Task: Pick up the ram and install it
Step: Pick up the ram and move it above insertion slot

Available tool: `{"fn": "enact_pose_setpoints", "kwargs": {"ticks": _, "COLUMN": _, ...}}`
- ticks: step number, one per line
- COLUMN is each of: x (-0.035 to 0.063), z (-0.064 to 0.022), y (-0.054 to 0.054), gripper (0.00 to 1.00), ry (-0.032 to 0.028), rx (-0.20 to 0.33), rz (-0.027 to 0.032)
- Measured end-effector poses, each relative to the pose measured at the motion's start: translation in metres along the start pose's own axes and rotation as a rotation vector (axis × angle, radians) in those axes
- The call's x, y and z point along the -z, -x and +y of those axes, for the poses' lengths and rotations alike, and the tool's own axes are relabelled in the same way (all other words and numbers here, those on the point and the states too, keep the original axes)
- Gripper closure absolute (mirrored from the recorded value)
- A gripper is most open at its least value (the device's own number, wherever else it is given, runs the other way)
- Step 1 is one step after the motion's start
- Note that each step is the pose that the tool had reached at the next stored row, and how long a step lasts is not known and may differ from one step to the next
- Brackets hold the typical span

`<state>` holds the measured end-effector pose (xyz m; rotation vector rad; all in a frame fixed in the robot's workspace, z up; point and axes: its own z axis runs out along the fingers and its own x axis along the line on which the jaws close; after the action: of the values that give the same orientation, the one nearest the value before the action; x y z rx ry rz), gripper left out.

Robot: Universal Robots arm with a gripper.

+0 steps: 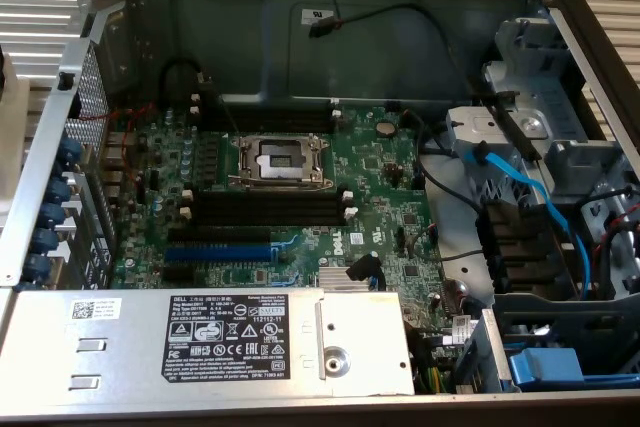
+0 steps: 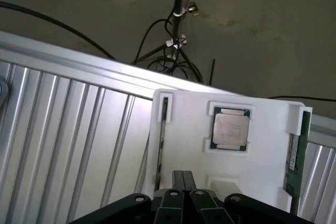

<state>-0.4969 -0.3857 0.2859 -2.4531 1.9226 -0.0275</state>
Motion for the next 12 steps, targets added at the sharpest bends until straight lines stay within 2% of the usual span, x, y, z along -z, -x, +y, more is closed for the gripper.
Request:
{"fn": "enact_pose_setpoints", "kwargs": {"ticks": 3, "x": -0.0033, "z": 0.0001, "y": -0.0001, "gripper": 0.90, "ry": 0.0033, "rx": 0.000, "rz": -0.0035}}
{"fn": "enact_pose_setpoints", "kwargs": {"ticks": 7, "x": -0.0052, "z": 0.0003, "y": -0.0002, "gripper": 0.90, "ry": 0.0113, "rx": -0.006, "rz": -0.0066}}
{"fn": "enact_pose_setpoints", "kwargs": {"ticks": 9, "x": -0.0064, "z": 0.0004, "y": -0.0008, "gripper": 0.90, "ry": 0.0192, "rx": -0.011, "rz": -0.0094}}
{"fn": "enact_pose_setpoints", "kwargs": {"ticks": 12, "x": -0.0074, "z": 0.0016, "y": -0.0053, "gripper": 0.90, "ry": 0.0342, "rx": -0.014, "rz": -0.0140}}
